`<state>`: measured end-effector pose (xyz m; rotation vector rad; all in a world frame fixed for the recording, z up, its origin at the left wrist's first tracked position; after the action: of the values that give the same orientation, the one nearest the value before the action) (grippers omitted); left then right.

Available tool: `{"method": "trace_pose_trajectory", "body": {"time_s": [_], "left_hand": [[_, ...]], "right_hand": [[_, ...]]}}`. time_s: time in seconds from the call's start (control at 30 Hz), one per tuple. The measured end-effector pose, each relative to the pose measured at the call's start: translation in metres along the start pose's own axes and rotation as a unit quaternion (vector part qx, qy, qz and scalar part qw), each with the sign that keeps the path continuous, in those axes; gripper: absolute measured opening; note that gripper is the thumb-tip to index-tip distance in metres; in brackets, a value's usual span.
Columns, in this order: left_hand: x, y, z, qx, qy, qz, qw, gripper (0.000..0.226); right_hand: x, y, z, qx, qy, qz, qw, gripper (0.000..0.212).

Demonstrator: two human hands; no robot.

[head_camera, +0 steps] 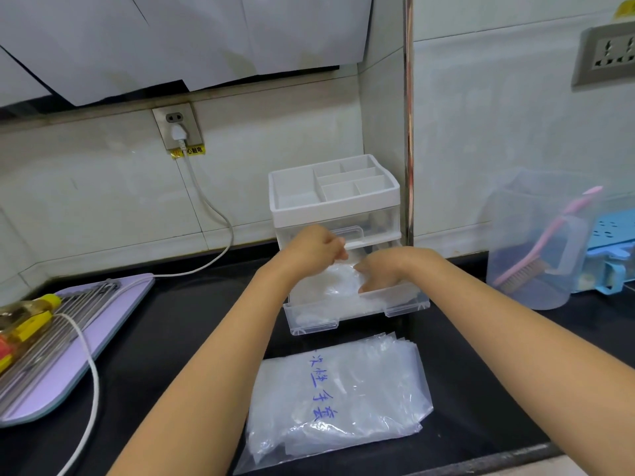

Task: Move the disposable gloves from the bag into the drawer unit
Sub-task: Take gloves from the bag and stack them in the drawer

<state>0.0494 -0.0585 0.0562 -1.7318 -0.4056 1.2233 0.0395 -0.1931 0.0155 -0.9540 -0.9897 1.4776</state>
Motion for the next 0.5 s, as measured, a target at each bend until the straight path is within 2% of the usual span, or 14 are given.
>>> {"method": "trace_pose_trajectory", "body": {"time_s": [0.07, 0.17, 0.23, 0.37, 0.5], "left_hand": [[0.003, 0.016, -0.009, 0.047, -0.001, -0.088, 0.995, 0.022], [0.011, 0.038, -0.012, 0.148, -0.035, -0.217, 0.964, 0.04], [0.013, 0.044, -0.01, 0.186, -0.041, -0.232, 0.954, 0.041], [0.017, 0.038, -0.011, 0.21, -0.093, -0.267, 0.936, 0.044], [0.024, 0.035, -0.018, 0.213, -0.14, -0.299, 0.919, 0.056]], "right_hand": [[0.001, 0.0, 0.0, -0.002, -0.005, 0.0, 1.0, 0.054], [0.001, 0.002, 0.001, 0.006, -0.011, -0.024, 1.0, 0.058], [-0.001, 0.004, 0.001, 0.024, -0.022, -0.044, 0.999, 0.061], [-0.003, 0.001, 0.002, 0.057, -0.001, -0.025, 0.998, 0.078], [-0.002, -0.007, -0.003, 0.048, 0.004, -0.033, 0.998, 0.077]]}}
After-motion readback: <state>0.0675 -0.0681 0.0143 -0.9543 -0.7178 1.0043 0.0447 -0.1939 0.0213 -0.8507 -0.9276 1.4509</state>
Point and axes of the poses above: each hand's wrist, its own z-axis away from the middle knuckle, its own y-axis out of the palm, x = y × z, the point moved 3 cm from there along -z, towards the middle knuckle, and after that the axes turned 2 degrees about x, right-handed, at the moved point
